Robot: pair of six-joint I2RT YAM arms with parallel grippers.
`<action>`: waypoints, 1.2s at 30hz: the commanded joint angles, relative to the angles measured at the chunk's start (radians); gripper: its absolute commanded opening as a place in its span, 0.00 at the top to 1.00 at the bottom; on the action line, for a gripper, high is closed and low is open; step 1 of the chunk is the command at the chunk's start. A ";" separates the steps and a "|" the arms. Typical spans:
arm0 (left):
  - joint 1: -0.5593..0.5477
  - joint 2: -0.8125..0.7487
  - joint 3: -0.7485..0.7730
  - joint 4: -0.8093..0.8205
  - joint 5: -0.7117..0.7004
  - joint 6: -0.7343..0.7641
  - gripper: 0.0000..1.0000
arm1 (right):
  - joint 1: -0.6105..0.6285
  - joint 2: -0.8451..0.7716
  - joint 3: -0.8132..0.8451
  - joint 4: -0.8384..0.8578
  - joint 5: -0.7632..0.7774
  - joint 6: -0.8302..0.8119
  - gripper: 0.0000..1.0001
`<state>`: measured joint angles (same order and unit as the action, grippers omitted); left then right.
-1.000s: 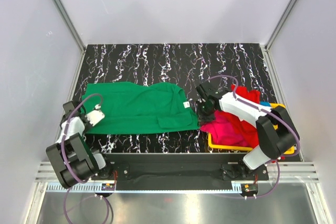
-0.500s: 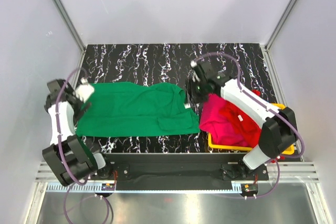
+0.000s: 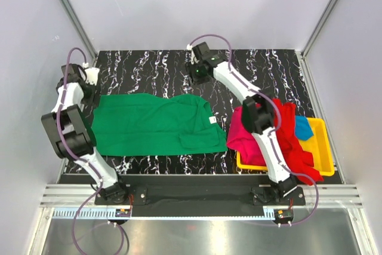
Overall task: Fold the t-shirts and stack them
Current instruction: Fold the tshirt
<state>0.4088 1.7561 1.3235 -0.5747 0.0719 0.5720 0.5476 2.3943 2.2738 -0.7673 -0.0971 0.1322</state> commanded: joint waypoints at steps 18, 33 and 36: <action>-0.024 0.301 0.286 -0.079 0.108 -0.175 0.29 | 0.015 0.244 0.196 -0.122 -0.162 -0.062 0.71; -0.034 0.382 0.316 -0.071 0.092 -0.179 0.57 | 0.006 0.062 0.103 -0.021 -0.112 -0.008 1.00; -0.033 0.382 0.312 -0.054 0.083 -0.170 0.67 | 0.006 0.026 0.066 -0.004 -0.107 -0.006 1.00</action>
<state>0.3733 2.1277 1.6043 -0.6559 0.1604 0.3985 0.5510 2.5404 2.3585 -0.8246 -0.2211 0.1112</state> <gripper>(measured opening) 0.350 0.011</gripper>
